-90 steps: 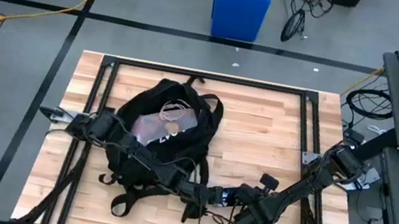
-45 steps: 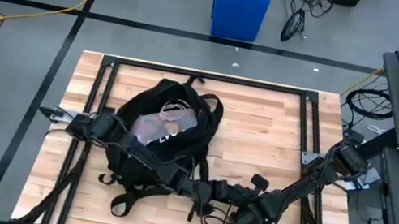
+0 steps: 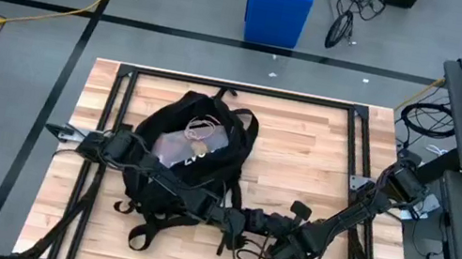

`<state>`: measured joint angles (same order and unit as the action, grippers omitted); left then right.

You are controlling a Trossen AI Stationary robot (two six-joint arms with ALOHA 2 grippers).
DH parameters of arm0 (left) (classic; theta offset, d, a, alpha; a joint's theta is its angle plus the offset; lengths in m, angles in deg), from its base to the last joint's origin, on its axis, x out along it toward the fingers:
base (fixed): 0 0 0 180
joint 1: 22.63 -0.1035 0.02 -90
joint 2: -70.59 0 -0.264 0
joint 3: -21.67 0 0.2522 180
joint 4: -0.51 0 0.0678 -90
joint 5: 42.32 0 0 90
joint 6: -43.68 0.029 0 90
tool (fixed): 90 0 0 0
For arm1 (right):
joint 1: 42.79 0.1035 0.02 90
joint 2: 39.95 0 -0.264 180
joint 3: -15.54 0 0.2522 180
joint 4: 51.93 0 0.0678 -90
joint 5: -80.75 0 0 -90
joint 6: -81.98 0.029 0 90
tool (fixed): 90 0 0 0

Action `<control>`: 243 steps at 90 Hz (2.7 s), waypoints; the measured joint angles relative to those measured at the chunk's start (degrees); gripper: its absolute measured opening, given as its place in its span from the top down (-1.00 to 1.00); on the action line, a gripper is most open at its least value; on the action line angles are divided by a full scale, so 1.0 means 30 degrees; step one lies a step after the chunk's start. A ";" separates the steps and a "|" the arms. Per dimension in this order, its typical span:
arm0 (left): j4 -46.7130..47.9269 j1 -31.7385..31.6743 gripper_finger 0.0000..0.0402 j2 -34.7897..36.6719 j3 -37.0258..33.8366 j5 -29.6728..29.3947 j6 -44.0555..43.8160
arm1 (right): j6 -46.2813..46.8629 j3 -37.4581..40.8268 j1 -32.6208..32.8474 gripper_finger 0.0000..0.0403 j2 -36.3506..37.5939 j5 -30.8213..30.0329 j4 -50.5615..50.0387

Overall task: Unpack backpack
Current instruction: Put the cellphone into the black backpack

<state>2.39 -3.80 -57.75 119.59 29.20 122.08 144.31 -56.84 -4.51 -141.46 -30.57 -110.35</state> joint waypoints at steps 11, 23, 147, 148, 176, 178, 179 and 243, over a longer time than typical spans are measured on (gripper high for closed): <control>0.0072 0.0068 0.55 0.0000 -0.0022 -0.0017 -0.0005 | -0.0007 0.0000 0.0000 1.00 0.0000 0.0013 -0.0022; -0.0085 0.0124 0.61 0.0000 -0.0036 -0.0024 0.0002 | -0.0015 0.0010 0.0015 1.00 0.0000 0.0068 -0.0152; -0.0030 0.0393 0.66 0.0036 -0.0036 -0.0952 -0.0020 | 0.0774 0.0058 0.0029 1.00 0.0230 0.0138 -0.1892; -0.0030 0.0393 0.66 0.0036 -0.0036 -0.0956 -0.0020 | 0.0841 0.0058 0.0029 1.00 0.0295 0.0138 -0.1927; -0.0037 0.0393 0.89 0.0044 -0.0036 -0.0949 -0.0027 | 0.2255 0.0058 0.0373 1.00 0.2478 0.0000 -0.2411; -0.0037 0.0393 0.89 0.0044 -0.0036 -0.0949 -0.0027 | 0.2347 0.0058 0.0431 1.00 0.2600 0.0000 -0.2408; -0.0037 0.0396 0.89 0.0044 -0.0036 -0.0949 -0.0027 | 0.2400 0.0058 0.0454 1.00 0.2670 0.0000 -0.2405; -0.1063 0.0291 0.84 0.0219 -0.0036 -0.3197 0.1447 | 0.4986 0.0040 0.2877 1.00 0.4741 -0.1517 -0.4397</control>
<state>-0.80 -2.93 -57.09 119.48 19.61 126.42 159.26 -56.71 4.12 -127.24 -35.12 -123.54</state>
